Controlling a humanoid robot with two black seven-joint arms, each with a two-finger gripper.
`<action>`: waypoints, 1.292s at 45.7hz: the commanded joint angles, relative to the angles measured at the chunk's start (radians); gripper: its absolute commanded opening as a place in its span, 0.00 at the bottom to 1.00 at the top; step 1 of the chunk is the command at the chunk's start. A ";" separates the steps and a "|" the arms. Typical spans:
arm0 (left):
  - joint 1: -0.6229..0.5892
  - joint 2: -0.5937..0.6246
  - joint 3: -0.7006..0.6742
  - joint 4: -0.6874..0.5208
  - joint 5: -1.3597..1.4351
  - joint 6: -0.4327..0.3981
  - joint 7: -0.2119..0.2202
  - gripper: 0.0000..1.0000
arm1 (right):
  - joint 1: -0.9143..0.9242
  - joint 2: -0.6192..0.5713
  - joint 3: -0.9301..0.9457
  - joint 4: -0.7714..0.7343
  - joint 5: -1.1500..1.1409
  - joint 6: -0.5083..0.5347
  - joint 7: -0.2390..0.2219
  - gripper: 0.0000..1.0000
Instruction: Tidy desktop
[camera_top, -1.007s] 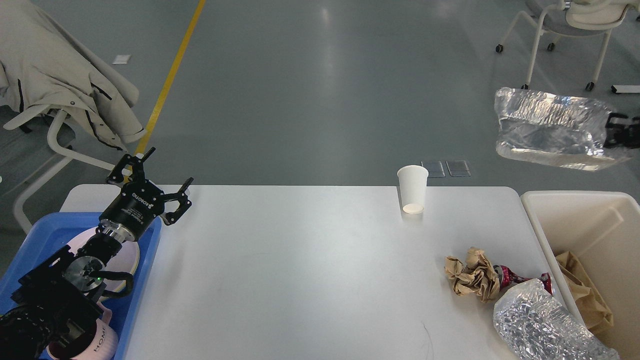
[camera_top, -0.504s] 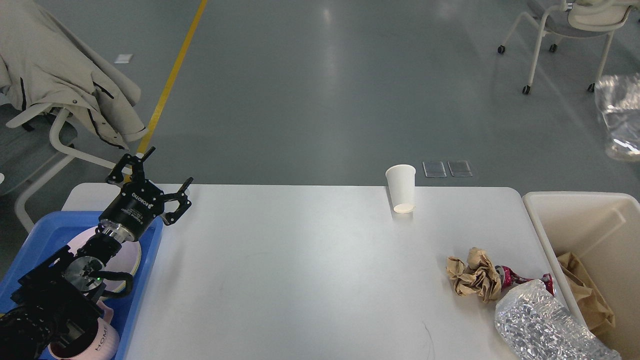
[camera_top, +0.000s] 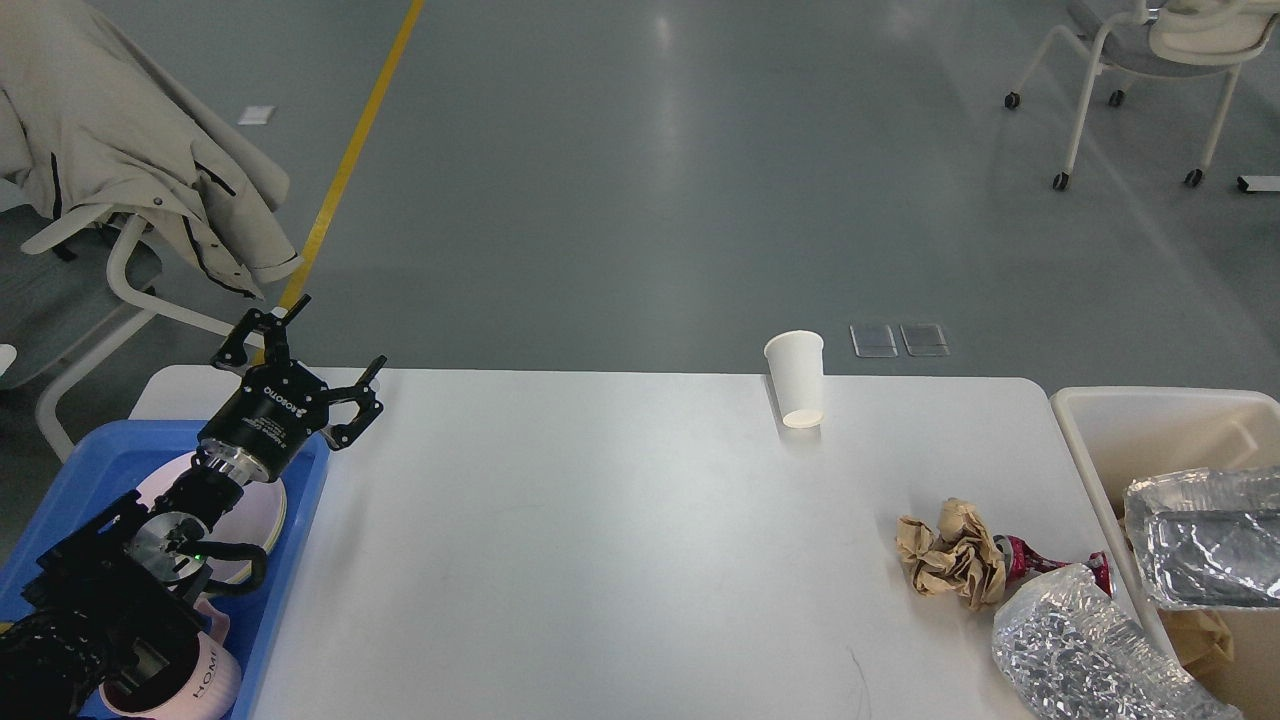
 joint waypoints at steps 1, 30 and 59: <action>0.000 0.000 -0.001 0.000 0.000 -0.001 0.000 1.00 | -0.033 0.023 0.020 -0.002 0.000 -0.031 -0.014 0.00; 0.000 0.000 -0.001 0.000 0.000 -0.001 0.002 1.00 | 0.653 -0.233 -0.138 0.640 -0.126 -0.002 -0.008 1.00; 0.000 0.000 -0.001 0.000 0.000 -0.001 0.000 1.00 | 2.142 -0.262 -0.153 1.355 -0.330 0.823 0.036 1.00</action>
